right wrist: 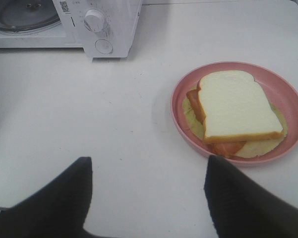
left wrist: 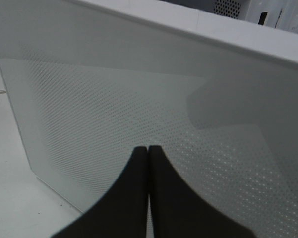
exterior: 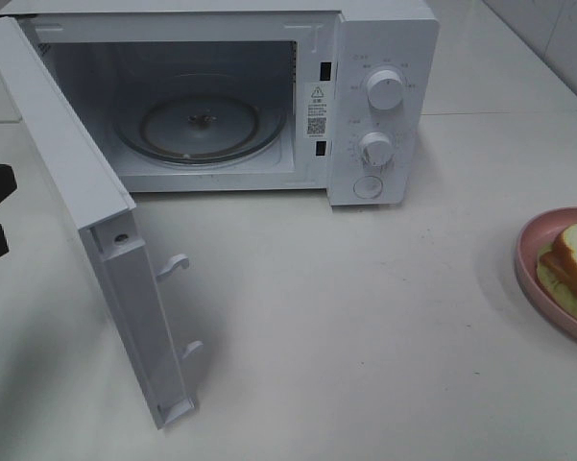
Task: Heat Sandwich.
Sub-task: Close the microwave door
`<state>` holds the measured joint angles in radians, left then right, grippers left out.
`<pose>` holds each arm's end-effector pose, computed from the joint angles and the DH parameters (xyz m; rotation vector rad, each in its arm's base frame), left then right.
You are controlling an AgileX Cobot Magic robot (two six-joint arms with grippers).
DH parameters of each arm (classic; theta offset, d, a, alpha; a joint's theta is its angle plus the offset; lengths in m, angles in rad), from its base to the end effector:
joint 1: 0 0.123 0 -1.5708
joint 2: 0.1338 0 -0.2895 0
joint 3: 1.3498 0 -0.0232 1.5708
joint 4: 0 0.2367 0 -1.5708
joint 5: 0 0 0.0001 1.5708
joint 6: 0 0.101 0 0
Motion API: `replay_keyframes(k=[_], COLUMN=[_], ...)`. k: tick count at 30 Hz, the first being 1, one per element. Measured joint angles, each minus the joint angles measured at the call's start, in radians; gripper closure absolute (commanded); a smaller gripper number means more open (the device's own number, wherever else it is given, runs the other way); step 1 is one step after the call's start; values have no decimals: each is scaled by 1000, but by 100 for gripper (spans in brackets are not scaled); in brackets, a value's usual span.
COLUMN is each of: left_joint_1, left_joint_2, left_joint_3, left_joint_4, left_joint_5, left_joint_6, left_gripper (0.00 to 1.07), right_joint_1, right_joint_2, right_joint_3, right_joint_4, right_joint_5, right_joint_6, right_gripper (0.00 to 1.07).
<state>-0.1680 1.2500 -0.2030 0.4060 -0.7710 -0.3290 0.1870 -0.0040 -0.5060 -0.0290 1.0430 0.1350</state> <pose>0.1881 -0.0601 0.2046 0.3235 1.7808 -0.3919 -0.0126 -0.0050 0.2691 -0.0513 2.0197 0.1700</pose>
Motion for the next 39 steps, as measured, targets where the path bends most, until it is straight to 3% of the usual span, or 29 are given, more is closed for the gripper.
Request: replay_keyframes(k=[13,17,22,25,26,27,29,30,31,32,34,35,36,39], left_joint_1=[0,-40,-142,-242,-242,-304,-363,-390,-390,-457,-515,-515,-576,-645], left_joint_2=[97,126,182,228,228,250,271,282,282,308,332,332,360,411], left_joint_3=[0,-20,-75,-115,-115,-136,-157,-172,-172,-205,-242,-242,-285,-365], left_joint_4=[-5,-14,-100,-243,-243,-353,-467,-521,-521,-666,-792,-792,-924,-1083], left_joint_5=[-106,-110,-111,-112,-112,-112,-112,-112,-112,-112,-113,-113,-115,-133], left_joint_6=[8,50,106,209,209,295,391,433,433,534,654,654,764,886], left_gripper=[107,107,107,107,107,107,107,107,107,107,107,107,107,107], right_joint_1=[0,0,0,0,0,0,0,0,0,0,0,0,0,0], right_joint_2=[0,0,0,0,0,0,0,0,0,0,0,0,0,0], right_joint_3=[0,0,0,0,0,0,0,0,0,0,0,0,0,0], right_joint_4=[0,0,0,0,0,0,0,0,0,0,0,0,0,0], right_joint_5=[0,-1,-1,-1,-1,-1,-1,-1,-1,-1,-1,-1,-1,-1], right_joint_6=[0,0,0,0,0,0,0,0,0,0,0,0,0,0], right_gripper=[43,43,43,43,43,43,43,43,43,43,43,43,43,43])
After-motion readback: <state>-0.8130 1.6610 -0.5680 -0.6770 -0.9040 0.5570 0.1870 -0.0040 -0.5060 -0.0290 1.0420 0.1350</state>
